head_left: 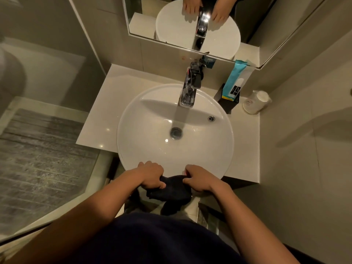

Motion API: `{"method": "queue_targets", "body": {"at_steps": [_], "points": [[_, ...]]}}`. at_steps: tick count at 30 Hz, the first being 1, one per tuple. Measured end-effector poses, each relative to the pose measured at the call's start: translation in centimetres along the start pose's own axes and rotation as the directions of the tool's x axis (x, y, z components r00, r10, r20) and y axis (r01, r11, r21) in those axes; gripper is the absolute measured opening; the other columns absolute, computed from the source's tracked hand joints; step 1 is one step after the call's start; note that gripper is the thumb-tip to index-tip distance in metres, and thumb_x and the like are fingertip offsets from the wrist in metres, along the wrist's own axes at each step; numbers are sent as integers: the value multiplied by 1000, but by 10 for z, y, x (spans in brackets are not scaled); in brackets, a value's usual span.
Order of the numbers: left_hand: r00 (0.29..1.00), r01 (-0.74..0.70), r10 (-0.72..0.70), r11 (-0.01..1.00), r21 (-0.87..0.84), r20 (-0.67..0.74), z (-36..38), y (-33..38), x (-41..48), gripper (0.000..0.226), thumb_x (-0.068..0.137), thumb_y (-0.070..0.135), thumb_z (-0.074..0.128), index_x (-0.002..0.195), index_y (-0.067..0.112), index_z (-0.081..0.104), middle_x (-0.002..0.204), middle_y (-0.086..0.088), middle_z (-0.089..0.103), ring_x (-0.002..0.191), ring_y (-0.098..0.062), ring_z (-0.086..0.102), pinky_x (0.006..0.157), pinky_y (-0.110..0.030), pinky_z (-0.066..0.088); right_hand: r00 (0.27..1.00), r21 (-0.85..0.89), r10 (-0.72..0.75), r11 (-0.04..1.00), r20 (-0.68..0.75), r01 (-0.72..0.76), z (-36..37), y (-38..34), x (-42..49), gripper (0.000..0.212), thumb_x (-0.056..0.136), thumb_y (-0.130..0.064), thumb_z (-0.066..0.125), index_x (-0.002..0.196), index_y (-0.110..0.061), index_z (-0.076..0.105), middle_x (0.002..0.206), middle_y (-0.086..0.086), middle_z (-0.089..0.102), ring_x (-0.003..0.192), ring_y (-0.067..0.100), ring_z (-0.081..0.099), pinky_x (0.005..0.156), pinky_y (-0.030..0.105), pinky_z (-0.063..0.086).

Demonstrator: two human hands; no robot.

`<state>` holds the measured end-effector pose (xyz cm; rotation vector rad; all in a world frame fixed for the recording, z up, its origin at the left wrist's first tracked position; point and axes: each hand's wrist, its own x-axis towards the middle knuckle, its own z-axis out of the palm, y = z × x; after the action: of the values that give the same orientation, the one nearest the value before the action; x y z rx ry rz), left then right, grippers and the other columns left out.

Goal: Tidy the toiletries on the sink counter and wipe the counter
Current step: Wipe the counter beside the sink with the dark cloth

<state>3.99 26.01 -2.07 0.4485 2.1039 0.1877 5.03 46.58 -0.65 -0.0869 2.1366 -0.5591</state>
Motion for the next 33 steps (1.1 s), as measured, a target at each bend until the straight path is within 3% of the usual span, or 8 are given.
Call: {"method": "queue_targets", "body": {"at_steps": [4, 7, 12, 17, 19, 23, 28, 33], "points": [[989, -57, 20, 967, -248, -148, 7, -2, -12, 25, 92, 40, 61, 101, 17, 55, 104, -2, 58, 97, -22, 55, 82, -32, 46, 992, 237, -72, 967, -101, 94, -8, -3, -13, 16, 92, -19, 64, 98, -5, 59, 93, 8, 64, 80, 17, 57, 84, 45, 54], [956, -104, -63, 838, -535, -285, 8, -6, -34, 19, 91, 31, 65, 87, 23, 49, 89, 2, 58, 81, -14, 54, 67, -26, 41, 981, 350, -88, 926, -172, 145, -18, -9, -24, 13, 92, -16, 65, 97, -6, 59, 88, 10, 62, 76, 16, 57, 77, 39, 56], [873, -244, -301, 411, -878, -383, -1, -21, -70, 18, 84, 22, 78, 89, 19, 62, 84, -7, 72, 78, -21, 70, 65, -30, 55, 939, 473, -144, 834, -312, 285, -37, -25, -33, 6, 95, -17, 63, 96, -12, 60, 82, 3, 59, 75, 13, 54, 74, 33, 51], [786, -459, -450, 34, -888, -423, -29, -30, -93, 29, 81, 3, 78, 107, 6, 67, 95, -17, 74, 85, -31, 72, 61, -31, 59, 876, 599, -199, 661, -440, 451, -49, -62, -21, 2, 101, -14, 58, 99, -14, 57, 75, -3, 57, 70, 8, 52, 69, 28, 45], [752, -523, -471, 0, -852, -461, -40, -38, -96, 34, 79, 7, 75, 112, 5, 66, 101, -17, 74, 92, -30, 72, 74, -36, 58, 851, 624, -211, 599, -480, 501, -54, -82, -12, 1, 103, -12, 55, 104, -12, 55, 79, -2, 62, 68, 5, 55, 64, 22, 46], [673, -571, -527, 78, -817, -520, -66, -64, -95, 22, 95, -2, 60, 109, 13, 66, 102, -9, 74, 95, -21, 70, 83, -37, 55, 784, 545, -258, 596, -565, 589, -62, -122, 11, 2, 105, -21, 52, 106, -22, 51, 84, -9, 58, 71, -1, 54, 68, 19, 46], [570, -612, -615, 124, -781, -544, -107, -105, -83, 23, 96, -3, 57, 103, 19, 64, 98, -1, 71, 90, -12, 67, 77, -24, 54, 737, 490, -242, 613, -631, 620, -76, -167, 49, 3, 106, -20, 49, 108, -21, 47, 88, -11, 57, 72, -5, 54, 66, 14, 44], [550, -636, -649, 82, -767, -526, -148, -158, -53, 29, 95, -6, 57, 99, 22, 62, 98, -2, 71, 85, -13, 67, 69, -22, 56, 737, 491, -160, 650, -657, 580, -94, -208, 107, 2, 106, -18, 47, 108, -19, 47, 92, -9, 57, 76, -5, 54, 69, 16, 46]]}}
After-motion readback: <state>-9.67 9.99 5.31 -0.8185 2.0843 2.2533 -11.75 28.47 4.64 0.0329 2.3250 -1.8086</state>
